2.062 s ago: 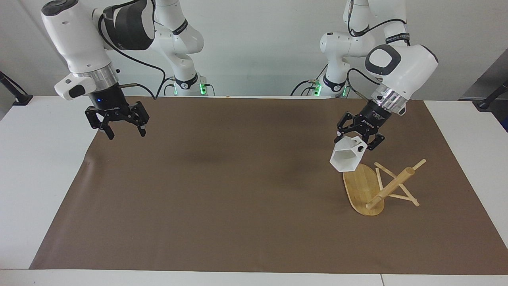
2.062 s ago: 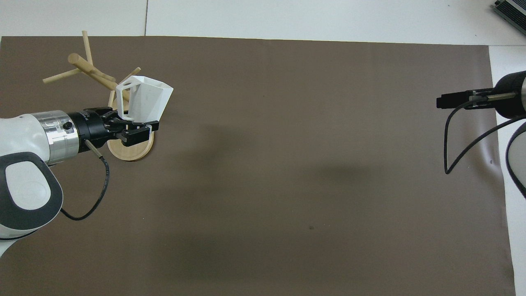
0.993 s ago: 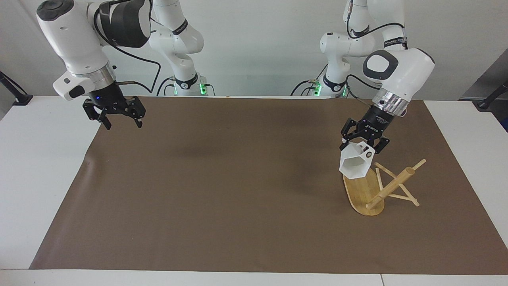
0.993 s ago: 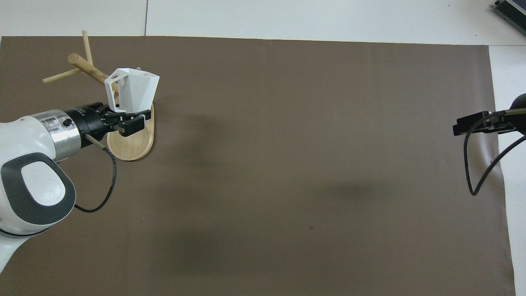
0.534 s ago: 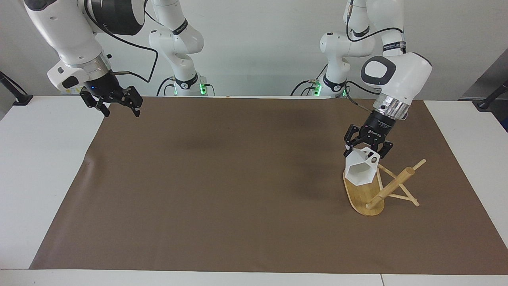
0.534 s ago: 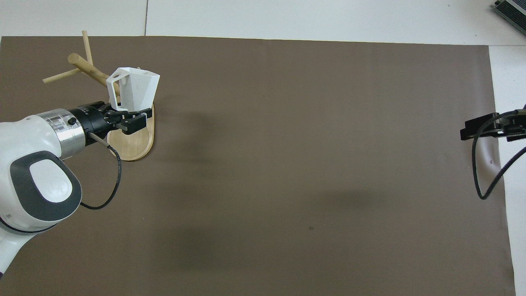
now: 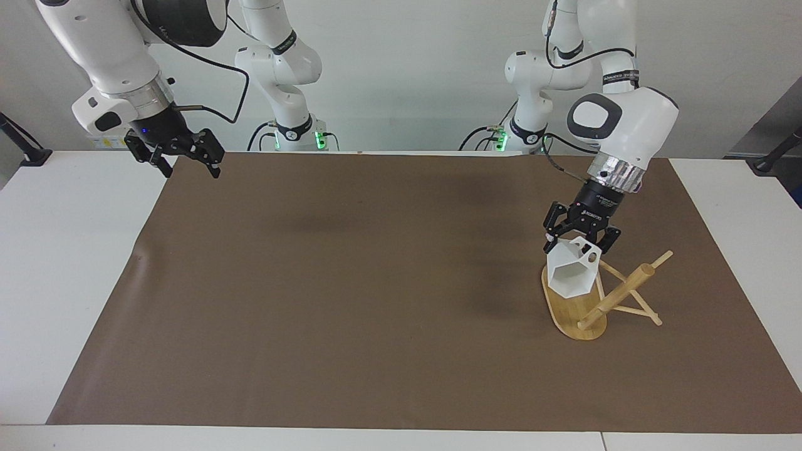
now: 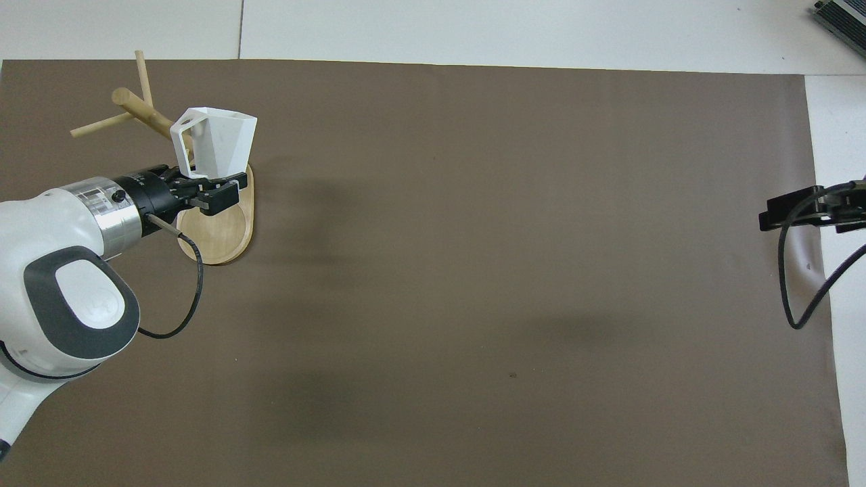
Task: Hang cup on rack
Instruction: 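Lower the cup handle onto a rack peg with the left gripper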
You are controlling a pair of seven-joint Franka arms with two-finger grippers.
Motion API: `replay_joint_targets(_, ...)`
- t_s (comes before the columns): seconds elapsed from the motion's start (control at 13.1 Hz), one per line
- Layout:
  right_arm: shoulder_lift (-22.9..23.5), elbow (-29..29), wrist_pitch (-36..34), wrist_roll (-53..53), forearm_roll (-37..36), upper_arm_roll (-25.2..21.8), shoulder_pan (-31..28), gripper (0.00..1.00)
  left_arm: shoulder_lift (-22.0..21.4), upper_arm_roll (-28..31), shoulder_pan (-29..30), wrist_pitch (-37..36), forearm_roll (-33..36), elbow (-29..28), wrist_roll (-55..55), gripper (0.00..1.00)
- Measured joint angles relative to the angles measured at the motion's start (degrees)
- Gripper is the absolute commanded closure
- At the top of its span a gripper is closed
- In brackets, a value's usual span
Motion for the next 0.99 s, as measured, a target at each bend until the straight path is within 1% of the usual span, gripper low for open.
replay_joint_targets(0.99,-0.13,-0.48,0.91,0.07,0.0,-0.06,-0.66,0.0,1.33,0.26,0.32,2.42,0.0,0.32,-1.62,1.0)
